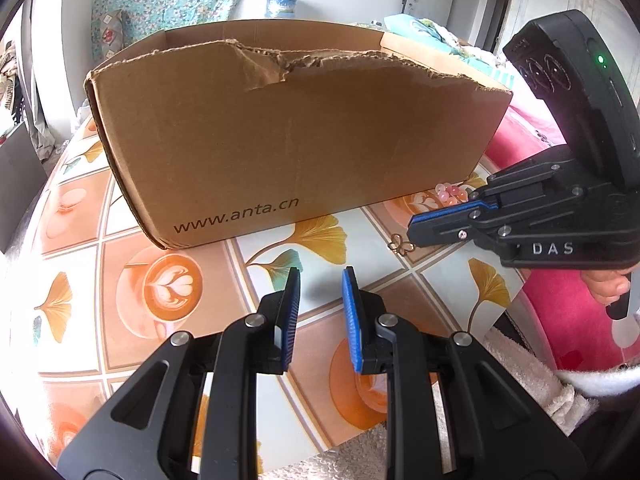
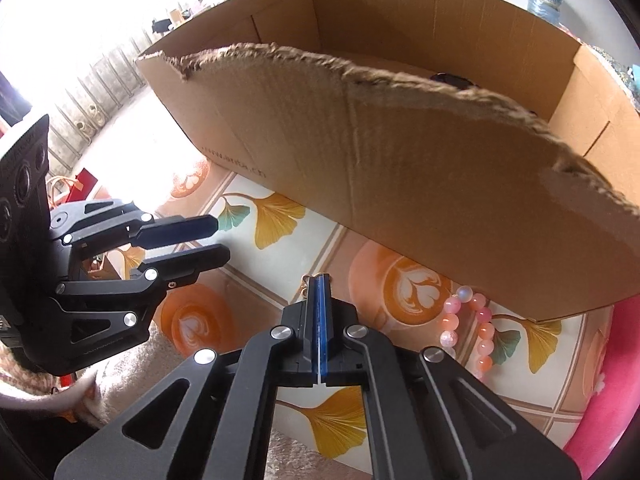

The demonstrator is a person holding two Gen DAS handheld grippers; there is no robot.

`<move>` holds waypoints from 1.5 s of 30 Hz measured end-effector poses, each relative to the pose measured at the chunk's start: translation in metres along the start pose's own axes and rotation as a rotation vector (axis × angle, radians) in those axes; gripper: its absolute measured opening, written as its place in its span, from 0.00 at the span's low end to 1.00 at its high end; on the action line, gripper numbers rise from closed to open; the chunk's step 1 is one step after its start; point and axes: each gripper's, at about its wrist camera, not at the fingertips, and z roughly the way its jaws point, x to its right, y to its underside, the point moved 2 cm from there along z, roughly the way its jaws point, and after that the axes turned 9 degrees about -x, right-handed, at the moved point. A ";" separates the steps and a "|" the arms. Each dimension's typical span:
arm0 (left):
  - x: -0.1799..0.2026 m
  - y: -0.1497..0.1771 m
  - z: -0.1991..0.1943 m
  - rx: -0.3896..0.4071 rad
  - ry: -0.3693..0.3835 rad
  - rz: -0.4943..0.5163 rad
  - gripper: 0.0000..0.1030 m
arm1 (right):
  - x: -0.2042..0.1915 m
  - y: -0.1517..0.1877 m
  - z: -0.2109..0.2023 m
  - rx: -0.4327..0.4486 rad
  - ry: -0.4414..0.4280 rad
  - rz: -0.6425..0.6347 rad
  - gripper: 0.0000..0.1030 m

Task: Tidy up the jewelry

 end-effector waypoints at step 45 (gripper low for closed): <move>0.070 -0.038 0.038 -0.131 -0.088 0.150 0.00 | 0.078 0.066 -0.049 0.233 -0.132 0.219 0.03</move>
